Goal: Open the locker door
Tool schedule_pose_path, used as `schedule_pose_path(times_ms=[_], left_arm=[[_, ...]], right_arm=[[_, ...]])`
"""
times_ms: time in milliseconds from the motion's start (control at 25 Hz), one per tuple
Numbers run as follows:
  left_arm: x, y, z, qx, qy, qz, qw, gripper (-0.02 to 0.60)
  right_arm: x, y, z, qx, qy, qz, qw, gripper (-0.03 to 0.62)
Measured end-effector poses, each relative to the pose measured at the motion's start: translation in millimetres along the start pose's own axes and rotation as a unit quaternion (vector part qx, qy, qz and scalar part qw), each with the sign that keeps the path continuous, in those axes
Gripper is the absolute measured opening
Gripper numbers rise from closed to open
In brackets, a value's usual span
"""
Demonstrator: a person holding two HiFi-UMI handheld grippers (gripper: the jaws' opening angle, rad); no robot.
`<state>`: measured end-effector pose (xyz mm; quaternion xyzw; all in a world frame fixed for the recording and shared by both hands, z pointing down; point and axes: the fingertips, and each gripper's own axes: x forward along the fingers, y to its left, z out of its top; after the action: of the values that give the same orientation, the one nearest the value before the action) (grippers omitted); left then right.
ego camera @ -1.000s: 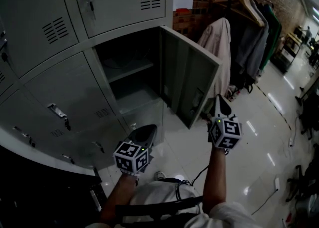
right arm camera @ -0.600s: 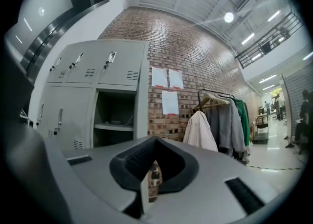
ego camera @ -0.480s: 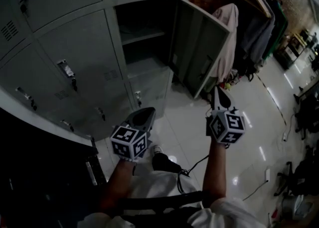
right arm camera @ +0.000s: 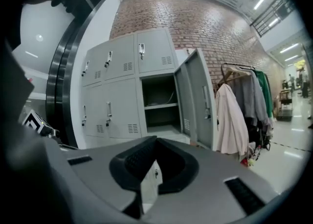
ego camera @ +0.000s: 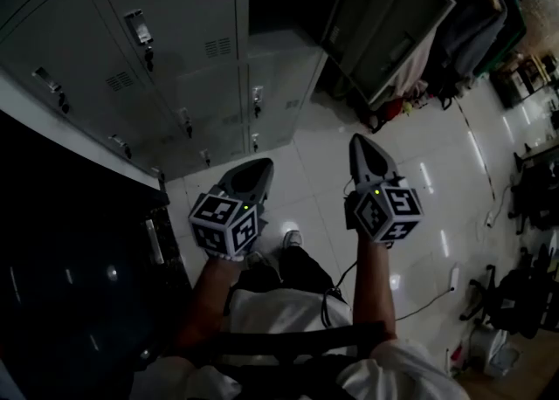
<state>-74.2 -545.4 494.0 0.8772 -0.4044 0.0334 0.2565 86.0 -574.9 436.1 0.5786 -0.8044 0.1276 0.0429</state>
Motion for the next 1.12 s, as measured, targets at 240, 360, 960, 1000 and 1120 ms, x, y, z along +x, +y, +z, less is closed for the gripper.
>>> schedule_pose_path(times_ms=[240,360,960,1000,1120], left_arm=[[-8,-12,-26,-0.001,0.002,0.01,0.9999,-0.002],[-7,-24,-46,-0.008,0.007,0.014,0.9998,-0.002],[-69,-219,-132,0.009,-0.018,0.094,0.9954,-0.002],[-80,-228,-135,0.01,-0.022,0.105,0.9941,-0.002],[-116,-251,-148,0.009,-0.035,0.141,0.9893,-0.002]], right_arm=[[-15,28,-35,0.003,0.032,0.042,0.999,0.003],[-31,35,-61,0.007,0.054,0.063,0.997,0.003],[-226,-21,-111,0.039,0.051,0.152,0.986,0.003],[-236,-17,-113,0.041,0.051,0.165,0.984,0.003],[-265,8,-117,0.041,0.052,0.209,0.976,0.003]])
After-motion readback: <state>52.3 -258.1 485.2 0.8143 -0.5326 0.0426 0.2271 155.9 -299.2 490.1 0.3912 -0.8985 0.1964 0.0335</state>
